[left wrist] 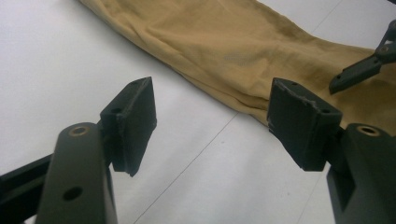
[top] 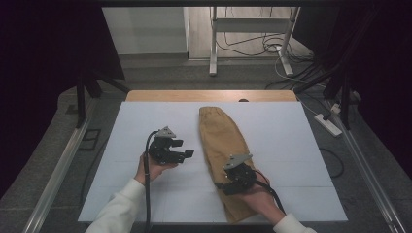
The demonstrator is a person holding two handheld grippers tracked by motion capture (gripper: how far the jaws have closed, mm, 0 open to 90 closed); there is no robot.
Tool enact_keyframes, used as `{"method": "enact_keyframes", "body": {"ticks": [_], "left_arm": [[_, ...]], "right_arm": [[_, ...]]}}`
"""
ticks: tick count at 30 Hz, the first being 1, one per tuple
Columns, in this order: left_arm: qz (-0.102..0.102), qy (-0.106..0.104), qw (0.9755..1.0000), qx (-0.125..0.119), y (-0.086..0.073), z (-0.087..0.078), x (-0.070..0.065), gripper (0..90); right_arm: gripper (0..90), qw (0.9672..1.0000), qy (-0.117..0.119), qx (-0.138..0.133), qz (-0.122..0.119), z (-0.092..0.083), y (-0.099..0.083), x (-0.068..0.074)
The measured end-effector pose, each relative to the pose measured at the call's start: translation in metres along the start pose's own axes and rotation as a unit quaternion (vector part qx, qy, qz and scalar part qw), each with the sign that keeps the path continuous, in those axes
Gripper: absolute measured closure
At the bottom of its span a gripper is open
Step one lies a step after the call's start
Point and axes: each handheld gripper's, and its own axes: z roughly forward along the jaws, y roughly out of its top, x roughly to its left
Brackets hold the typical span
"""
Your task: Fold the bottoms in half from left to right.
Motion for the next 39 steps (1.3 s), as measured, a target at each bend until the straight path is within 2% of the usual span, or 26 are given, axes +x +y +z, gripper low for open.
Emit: {"method": "enact_keyframes", "body": {"ticks": [8,12,14,19,22,26,29,35,39], "left_arm": [[-0.001,0.001,1.0,0.001,0.0,0.0,0.001,32.1],[0.0,0.002,1.0,0.004,-0.001,0.001,0.001,32.0],[-0.001,0.003,1.0,0.003,-0.001,0.001,0.001,31.9],[0.001,0.004,1.0,0.0,-0.001,0.0,0.0,31.9],[0.001,0.004,1.0,0.0,-0.001,0.0,0.0,31.9],[0.0,0.005,1.0,0.0,-0.001,0.0,0.0,31.9],[0.001,0.004,1.0,0.0,-0.001,0.0,0.0,31.9],[0.003,0.004,1.0,0.002,0.0,0.0,-0.001,31.8],[0.002,0.005,1.0,0.001,-0.001,0.0,-0.001,31.8]], "right_arm": [[34.2,0.9997,0.0,0.02,-0.015,0.013,0.0,0.01],[34.3,0.9984,-0.013,0.039,-0.038,0.017,-0.002,0.014],[34.3,0.9979,-0.022,0.044,-0.042,0.018,-0.002,0.014],[34.4,0.9975,-0.032,0.051,-0.038,0.018,-0.003,0.013],[36.2,0.9976,-0.032,0.055,-0.028,0.017,-0.003,0.011],[44.9,0.9974,-0.032,0.061,-0.021,0.016,-0.002,0.009],[58.3,0.9976,-0.021,0.065,-0.013,0.014,-0.002,0.007],[79.3,0.9957,-0.036,0.083,-0.019,0.011,-0.001,0.007],[83.1,0.9964,-0.028,0.079,-0.005,0.009,-0.002,0.003]]}}
